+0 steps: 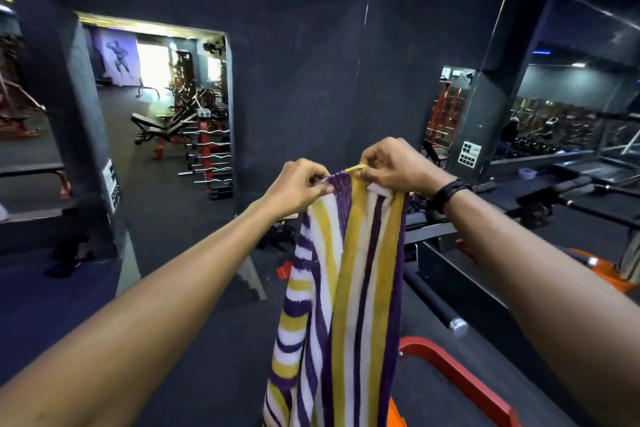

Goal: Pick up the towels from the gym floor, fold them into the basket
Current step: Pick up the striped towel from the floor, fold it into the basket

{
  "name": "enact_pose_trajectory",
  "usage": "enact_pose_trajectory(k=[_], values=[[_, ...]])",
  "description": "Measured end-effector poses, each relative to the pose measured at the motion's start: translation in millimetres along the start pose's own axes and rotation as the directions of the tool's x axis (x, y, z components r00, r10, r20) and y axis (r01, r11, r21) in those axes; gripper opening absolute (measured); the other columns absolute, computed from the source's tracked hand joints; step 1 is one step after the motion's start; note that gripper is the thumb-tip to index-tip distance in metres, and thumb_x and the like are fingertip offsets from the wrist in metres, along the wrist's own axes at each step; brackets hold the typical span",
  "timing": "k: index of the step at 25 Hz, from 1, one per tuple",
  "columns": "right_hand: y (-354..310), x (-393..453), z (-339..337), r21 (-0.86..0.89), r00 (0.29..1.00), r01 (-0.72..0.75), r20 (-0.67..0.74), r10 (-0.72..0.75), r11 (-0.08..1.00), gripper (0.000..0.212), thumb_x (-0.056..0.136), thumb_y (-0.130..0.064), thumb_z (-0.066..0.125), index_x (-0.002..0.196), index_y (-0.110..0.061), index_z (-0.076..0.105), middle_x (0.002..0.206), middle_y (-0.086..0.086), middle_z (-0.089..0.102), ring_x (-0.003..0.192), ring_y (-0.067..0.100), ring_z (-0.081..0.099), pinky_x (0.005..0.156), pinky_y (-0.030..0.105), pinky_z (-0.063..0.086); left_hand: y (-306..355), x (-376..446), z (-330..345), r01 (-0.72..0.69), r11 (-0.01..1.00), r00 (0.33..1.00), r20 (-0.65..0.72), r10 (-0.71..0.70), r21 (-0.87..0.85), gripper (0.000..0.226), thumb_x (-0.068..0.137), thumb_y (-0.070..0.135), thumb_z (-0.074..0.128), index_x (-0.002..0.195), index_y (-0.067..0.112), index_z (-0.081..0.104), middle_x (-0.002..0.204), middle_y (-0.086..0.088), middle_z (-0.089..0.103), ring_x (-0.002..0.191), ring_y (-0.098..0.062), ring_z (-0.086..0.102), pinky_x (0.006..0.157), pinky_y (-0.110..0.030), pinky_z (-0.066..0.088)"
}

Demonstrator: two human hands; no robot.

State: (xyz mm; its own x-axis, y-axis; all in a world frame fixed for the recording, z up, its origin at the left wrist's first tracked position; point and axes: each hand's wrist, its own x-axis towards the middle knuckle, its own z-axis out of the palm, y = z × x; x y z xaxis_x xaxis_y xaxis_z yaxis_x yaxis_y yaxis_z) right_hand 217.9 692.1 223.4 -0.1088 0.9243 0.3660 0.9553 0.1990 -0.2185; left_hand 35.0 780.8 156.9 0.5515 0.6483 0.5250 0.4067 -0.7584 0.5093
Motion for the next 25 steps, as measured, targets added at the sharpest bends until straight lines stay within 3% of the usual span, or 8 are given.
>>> enact_pose_trajectory(k=[2,6,8,10,13,15,19,25], values=[[4.4,-1.7,4.1,0.052,0.981,-0.040,-0.190,0.049,0.998,0.025,0.088,-0.021,0.064,0.067,-0.008,0.062,0.053,0.003,0.047,0.049,0.006,0.035,0.048,0.014,0.029,-21.8,-7.3,5.6,0.070,0.991,0.996,0.052,-0.076,0.114,0.017,0.083,0.013,0.062,0.067,0.008,0.058,0.060,-0.006,0.048,0.064,-0.018,0.040,0.056,-0.028,0.029],[17.4,-1.0,4.1,0.211,0.797,-0.123,-0.562,0.223,0.970,0.026,0.085,-0.023,0.061,0.066,-0.005,0.063,0.059,0.008,0.059,0.056,0.013,0.046,0.054,0.026,0.035,-62.4,-18.7,8.3,0.283,0.951,0.957,0.033,-0.289,0.122,0.020,0.084,0.010,0.059,0.065,0.002,0.055,0.061,-0.005,0.043,0.065,-0.017,0.037,0.052,-0.027,0.027],[18.4,-2.8,1.9,0.203,0.850,-0.150,-0.474,0.231,0.968,0.017,0.081,-0.026,0.068,0.073,-0.011,0.066,0.063,0.003,0.063,0.055,0.006,0.050,0.057,0.025,0.038,-59.1,-14.6,6.0,0.287,0.958,0.958,-0.023,-0.287,-0.032,0.025,0.088,0.017,0.062,0.069,-0.001,0.059,0.063,-0.003,0.045,0.063,-0.012,0.038,0.052,-0.023,0.029],[7.4,-6.3,9.0,0.182,0.970,-0.135,-0.176,0.167,0.974,0.025,0.074,-0.035,0.079,0.091,-0.021,0.067,0.070,-0.006,0.064,0.059,-0.001,0.054,0.061,0.017,0.040,-34.3,-6.0,5.3,0.156,0.982,0.988,0.012,-0.156,-0.104,0.019,0.087,0.017,0.061,0.074,0.004,0.065,0.062,0.002,0.051,0.063,-0.006,0.043,0.058,-0.027,0.035],[-7.7,-7.2,31.1,0.100,0.987,-0.077,0.149,0.061,0.992,0.029,0.071,-0.043,0.080,0.088,-0.024,0.067,0.071,-0.010,0.061,0.059,-0.002,0.053,0.057,0.016,0.041,4.1,-1.0,8.5,0.023,0.992,0.999,0.048,-0.017,-0.126,0.013,0.083,0.013,0.060,0.076,0.016,0.071,0.062,0.009,0.062,0.061,0.003,0.049,0.059,-0.022,0.039],[-4.5,-5.1,37.6,0.074,0.993,-0.039,0.115,0.031,0.996,0.030,0.080,-0.034,0.073,0.063,-0.015,0.056,0.056,-0.006,0.046,0.047,0.003,0.036,0.048,0.022,0.035,9.0,-3.2,6.9,0.013,0.991,1.000,0.016,-0.011,-0.136,0.014,0.081,0.010,0.063,0.074,0.019,0.071,0.065,0.008,0.067,0.063,0.003,0.053,0.061,-0.022,0.041],[7.6,-7.1,26.6,0.134,0.982,-0.079,-0.162,0.101,0.988,0.031,0.084,-0.017,0.059,0.057,-0.006,0.047,0.058,0.003,0.036,0.057,0.007,0.031,0.049,0.026,0.031,-23.6,-19.9,-3.0,0.107,0.993,0.994,-0.003,-0.107,0.040,0.008,0.081,0.010,0.069,0.086,0.013,0.073,0.074,-0.002,0.069,0.073,-0.007,0.058,0.058,-0.020,0.036],[29.3,-4.7,18.2,0.290,0.811,-0.249,-0.459,0.363,0.924,0.028,0.083,-0.015,0.050,0.058,-0.001,0.047,0.060,0.006,0.034,0.059,0.013,0.031,0.052,0.031,0.027,-83.2,-50.8,-10.3,0.417,0.884,0.897,0.065,-0.438,0.212,0.011,0.086,0.011,0.065,0.076,0.009,0.068,0.069,-0.008,0.055,0.070,-0.017,0.051,0.051,-0.025,0.030]])
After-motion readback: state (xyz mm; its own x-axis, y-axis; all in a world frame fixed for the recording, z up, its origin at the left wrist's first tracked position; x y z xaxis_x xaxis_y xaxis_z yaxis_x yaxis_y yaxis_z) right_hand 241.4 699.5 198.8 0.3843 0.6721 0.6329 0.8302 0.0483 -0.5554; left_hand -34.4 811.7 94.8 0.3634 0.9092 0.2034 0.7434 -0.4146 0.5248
